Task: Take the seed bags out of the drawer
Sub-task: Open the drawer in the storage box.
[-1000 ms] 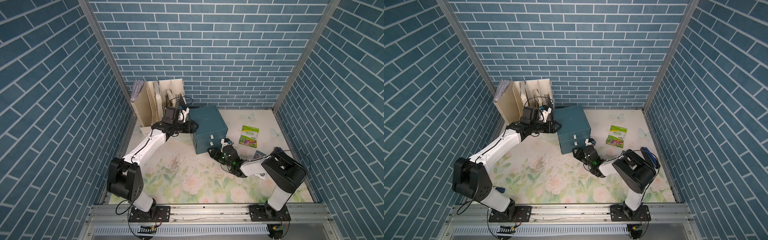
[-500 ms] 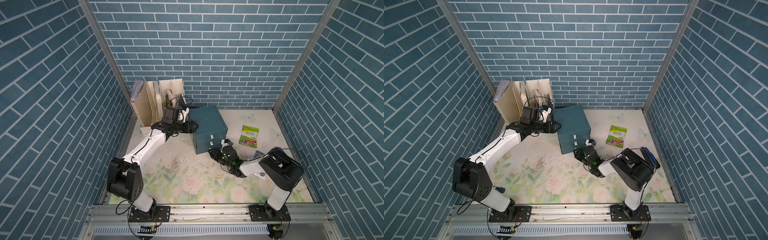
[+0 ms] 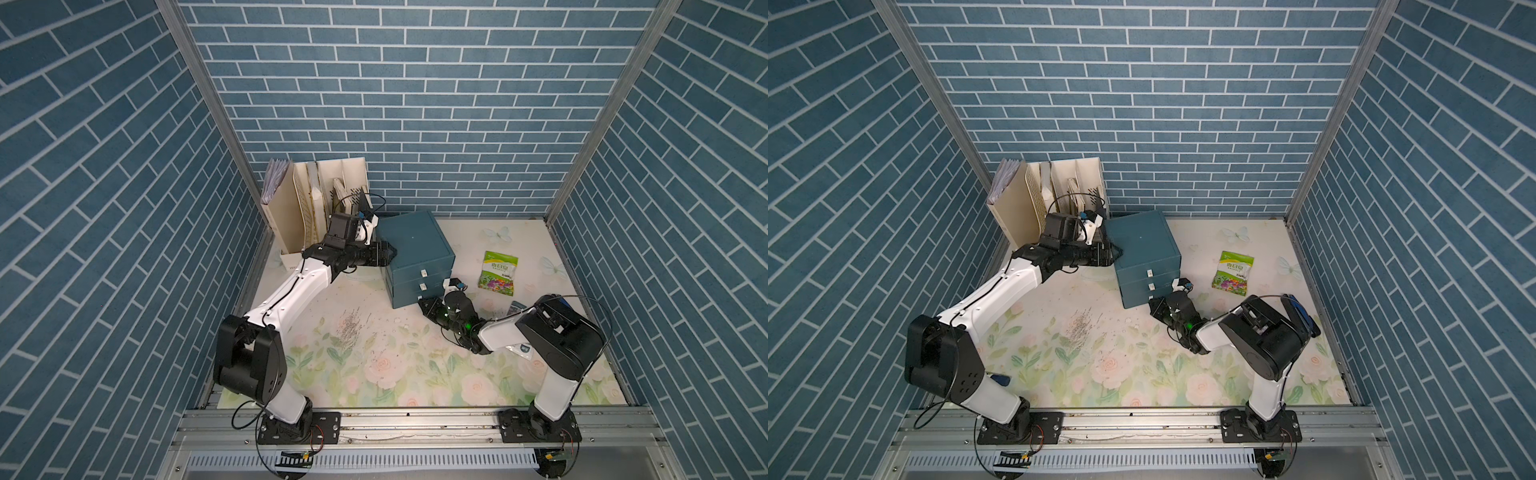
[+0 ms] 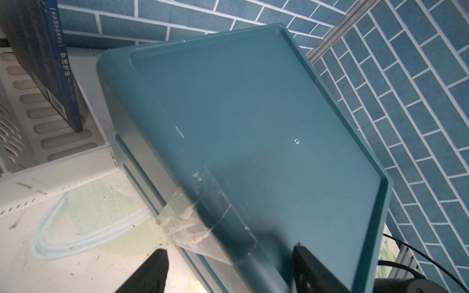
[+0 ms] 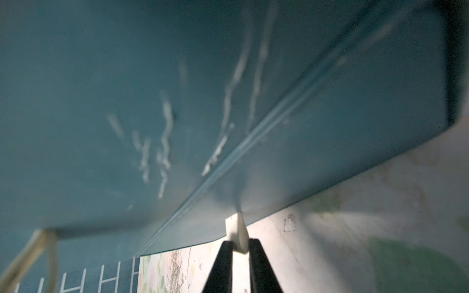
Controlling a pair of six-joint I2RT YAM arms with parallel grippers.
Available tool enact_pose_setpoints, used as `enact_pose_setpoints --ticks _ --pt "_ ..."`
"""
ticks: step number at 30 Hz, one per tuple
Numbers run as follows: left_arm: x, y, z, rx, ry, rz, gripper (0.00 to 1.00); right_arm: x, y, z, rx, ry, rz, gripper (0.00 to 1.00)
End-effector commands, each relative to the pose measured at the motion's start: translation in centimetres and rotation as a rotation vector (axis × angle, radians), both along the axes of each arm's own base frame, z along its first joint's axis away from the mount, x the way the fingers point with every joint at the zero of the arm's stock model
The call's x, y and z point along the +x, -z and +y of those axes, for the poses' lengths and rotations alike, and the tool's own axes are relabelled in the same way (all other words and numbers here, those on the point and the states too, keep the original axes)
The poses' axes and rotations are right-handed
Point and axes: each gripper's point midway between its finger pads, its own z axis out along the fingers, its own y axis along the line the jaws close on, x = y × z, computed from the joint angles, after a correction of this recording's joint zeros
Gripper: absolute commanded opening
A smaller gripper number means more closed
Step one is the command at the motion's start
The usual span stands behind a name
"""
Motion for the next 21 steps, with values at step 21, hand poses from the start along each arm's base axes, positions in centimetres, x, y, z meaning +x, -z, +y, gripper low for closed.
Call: enact_pose_setpoints --ticks 21 --pt "-2.5 6.4 2.9 0.154 -0.040 0.205 0.81 -1.7 -0.9 -0.8 0.014 -0.032 0.015 0.00"
